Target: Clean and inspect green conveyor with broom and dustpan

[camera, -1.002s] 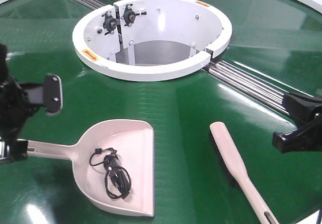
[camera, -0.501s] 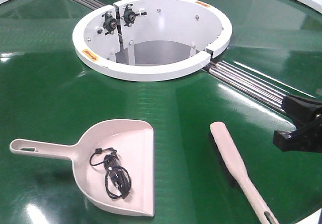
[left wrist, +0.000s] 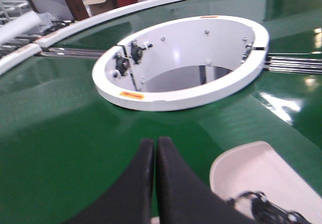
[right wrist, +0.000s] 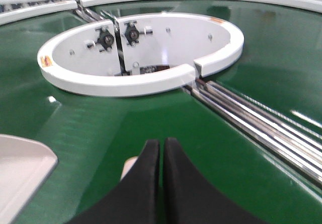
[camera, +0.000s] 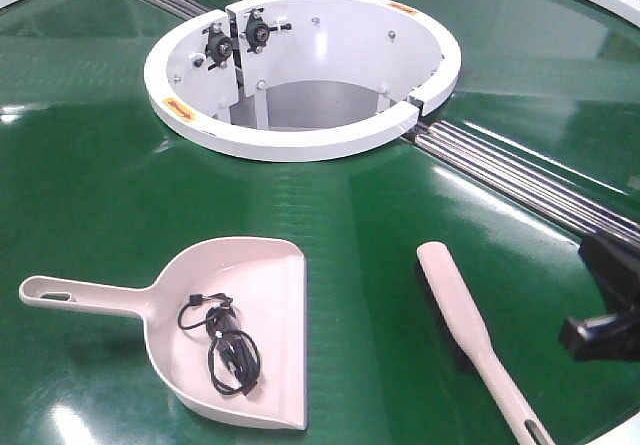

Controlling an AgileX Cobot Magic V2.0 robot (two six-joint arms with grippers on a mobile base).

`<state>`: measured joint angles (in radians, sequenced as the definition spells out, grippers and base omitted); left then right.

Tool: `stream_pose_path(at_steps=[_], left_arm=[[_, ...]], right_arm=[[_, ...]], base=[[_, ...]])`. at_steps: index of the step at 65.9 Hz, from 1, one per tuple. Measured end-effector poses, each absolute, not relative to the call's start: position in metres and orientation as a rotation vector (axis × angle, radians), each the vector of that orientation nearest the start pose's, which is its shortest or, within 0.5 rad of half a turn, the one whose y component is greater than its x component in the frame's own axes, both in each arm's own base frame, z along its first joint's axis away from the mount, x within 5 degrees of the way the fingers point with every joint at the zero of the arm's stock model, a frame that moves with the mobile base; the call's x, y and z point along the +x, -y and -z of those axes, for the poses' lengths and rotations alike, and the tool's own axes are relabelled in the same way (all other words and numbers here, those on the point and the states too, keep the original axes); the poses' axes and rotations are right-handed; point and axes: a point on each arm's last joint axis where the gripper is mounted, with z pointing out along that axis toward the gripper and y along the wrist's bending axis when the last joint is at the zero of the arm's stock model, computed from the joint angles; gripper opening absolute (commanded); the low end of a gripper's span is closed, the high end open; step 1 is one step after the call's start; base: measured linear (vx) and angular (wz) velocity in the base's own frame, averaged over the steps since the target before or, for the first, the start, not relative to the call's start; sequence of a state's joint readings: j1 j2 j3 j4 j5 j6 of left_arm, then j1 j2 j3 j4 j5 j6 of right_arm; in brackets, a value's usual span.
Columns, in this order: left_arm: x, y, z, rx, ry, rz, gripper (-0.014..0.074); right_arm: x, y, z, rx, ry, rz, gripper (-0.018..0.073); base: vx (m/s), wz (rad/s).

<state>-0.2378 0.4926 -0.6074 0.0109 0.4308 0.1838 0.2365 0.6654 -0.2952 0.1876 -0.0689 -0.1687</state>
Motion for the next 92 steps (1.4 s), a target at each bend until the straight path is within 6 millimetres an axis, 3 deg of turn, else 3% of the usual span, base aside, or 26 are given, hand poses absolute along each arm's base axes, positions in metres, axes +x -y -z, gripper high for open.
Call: stream_pose_path(at_steps=[5, 12, 27, 72, 82, 92], left_arm=[[0.085, 0.021, -0.319, 0.369, -1.756, 0.05, -0.0024], [0.072, 0.018, -0.309, 0.359, -1.704, 0.048, -0.0024], [0.061, 0.015, -0.313, 0.345, -1.621, 0.042, -0.0023], [0.062, 0.014, -0.31, 0.335, -1.628, 0.032, -0.0023], [0.067, 0.009, -0.294, 0.251, -1.67, -0.03, -0.0023], [0.061, 0.003, -0.26, 0.137, -1.662, -0.053, -0.0023]], right_arm=[[0.132, -0.03, -0.247, -0.177, -1.79, -0.168, -0.0006], [0.131, -0.029, -0.243, -0.171, -1.786, -0.166, -0.0006], [0.13, -0.029, -0.245, -0.169, -1.773, -0.166, -0.0006], [0.13, -0.029, -0.245, -0.169, -1.773, -0.166, -0.0006], [0.13, -0.029, -0.245, -0.169, -1.773, -0.166, -0.0006], [0.13, -0.029, -0.245, -0.169, -1.773, -0.166, -0.0006]], base=[[0.0, 0.0], [0.0, 0.0], [0.0, 0.0], [0.0, 0.0], [0.0, 0.0], [0.0, 0.0]])
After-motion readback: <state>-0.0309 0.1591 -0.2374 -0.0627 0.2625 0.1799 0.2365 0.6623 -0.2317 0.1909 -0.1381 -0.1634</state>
